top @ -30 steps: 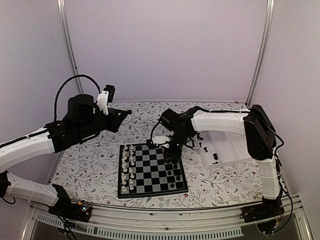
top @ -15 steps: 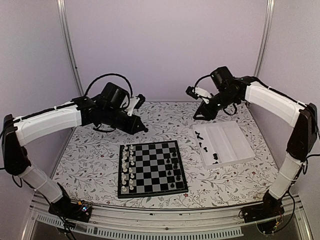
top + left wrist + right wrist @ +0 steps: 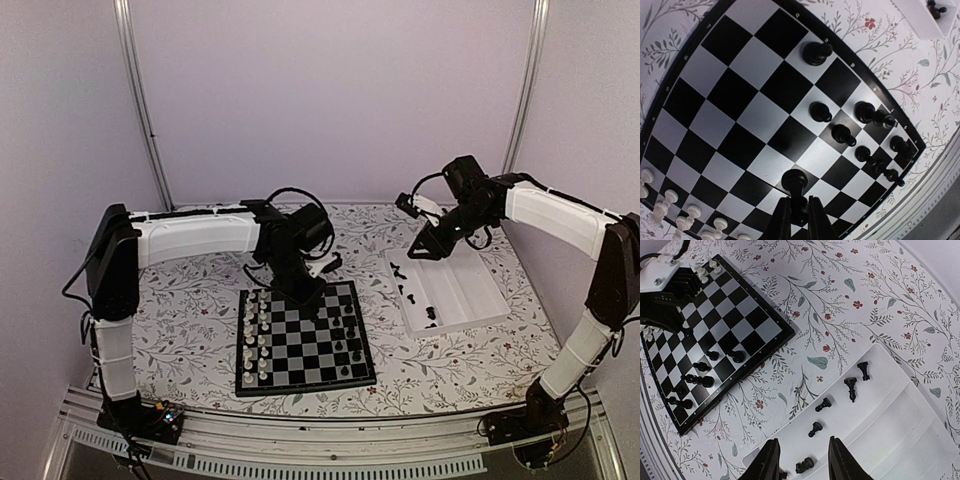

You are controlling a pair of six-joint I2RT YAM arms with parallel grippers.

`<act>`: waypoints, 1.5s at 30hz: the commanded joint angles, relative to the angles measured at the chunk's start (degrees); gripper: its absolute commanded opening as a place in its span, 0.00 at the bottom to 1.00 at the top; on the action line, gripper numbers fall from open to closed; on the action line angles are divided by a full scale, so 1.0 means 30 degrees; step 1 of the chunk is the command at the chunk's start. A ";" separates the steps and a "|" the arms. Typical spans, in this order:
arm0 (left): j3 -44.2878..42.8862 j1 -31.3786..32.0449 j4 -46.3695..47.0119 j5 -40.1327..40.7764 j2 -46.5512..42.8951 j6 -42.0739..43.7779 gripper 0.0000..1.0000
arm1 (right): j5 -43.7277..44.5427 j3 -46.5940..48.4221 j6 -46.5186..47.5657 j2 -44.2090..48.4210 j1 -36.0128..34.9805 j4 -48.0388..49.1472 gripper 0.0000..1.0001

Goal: Set up the chess pieces on the board
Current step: Place the chess piece on the chessboard, then pick up the chess piece from the chessboard.

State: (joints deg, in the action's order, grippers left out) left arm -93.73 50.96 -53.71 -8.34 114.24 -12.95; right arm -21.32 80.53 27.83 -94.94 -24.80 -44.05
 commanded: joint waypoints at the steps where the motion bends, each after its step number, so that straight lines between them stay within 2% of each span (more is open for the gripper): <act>1: -0.1036 0.0293 -0.1907 0.0285 0.0774 0.0398 0.10 | -0.0370 -0.0404 -0.0108 0.1137 -0.0028 0.0778 0.35; 11: -0.1553 0.0425 -0.1476 -0.0112 0.1658 0.0742 0.35 | -0.1300 -0.0580 0.0150 0.1089 -0.0026 0.0712 0.36; 15: -0.1538 0.0431 -0.1358 0.0804 0.1135 0.0815 0.38 | -0.2095 -0.0461 0.0434 0.1003 -0.0044 0.0317 0.38; 21: -0.0425 -0.0074 0.0320 0.2968 -0.1948 0.0816 0.43 | -0.3249 -0.0449 0.1861 0.0632 -0.1116 -0.0220 0.38; 26: 0.2460 -0.1561 0.3479 0.5100 -0.5230 -0.0539 0.45 | -0.3392 0.0017 0.2525 -0.0606 -0.3167 -0.0226 0.39; 27: 0.3118 -0.1838 0.4232 0.5208 -0.5855 -0.0842 0.45 | -0.3356 0.0259 0.2499 -0.0917 -0.3615 -0.0257 0.43; 30: 0.4849 -0.2567 0.6305 0.5085 -0.7682 -0.1598 0.47 | -0.3452 0.1226 0.2669 -0.2404 -0.4978 -0.0716 0.69; 31: 0.5277 -0.2748 0.6845 0.4957 -0.8172 -0.1755 0.47 | -0.3212 0.1560 0.2700 -0.2758 -0.5416 -0.0754 0.93; 32: 0.5674 -0.2884 0.7253 0.4886 -0.8548 -0.1877 0.47 | -0.2928 0.1964 0.2703 -0.3241 -0.5867 -0.0803 0.98; 37: 0.6835 -0.3248 0.7851 0.5668 -0.9777 -0.2118 0.48 | -0.0450 0.4633 0.2294 -0.5616 -0.7437 -0.0722 0.99; 41: 0.7474 -0.3758 0.7634 0.6518 -1.0576 -0.2225 0.51 | 0.2429 0.7177 0.0787 -0.5740 -0.7455 0.0476 0.99; 44: 0.8037 -0.4243 0.7793 0.6750 -1.1238 -0.2259 0.52 | 0.2622 0.8856 -0.0793 -0.5352 -0.6966 0.1310 0.99; 45: 0.8239 -0.4418 0.7928 0.6747 -1.1458 -0.2262 0.53 | 0.1321 0.9193 -0.1468 -0.5399 -0.6785 0.1096 0.99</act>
State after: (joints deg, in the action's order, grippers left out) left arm -70.98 40.10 -32.27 9.65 83.33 -18.98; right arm -17.82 102.17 30.87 -113.10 -47.44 -44.36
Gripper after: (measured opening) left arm 0.521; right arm 0.989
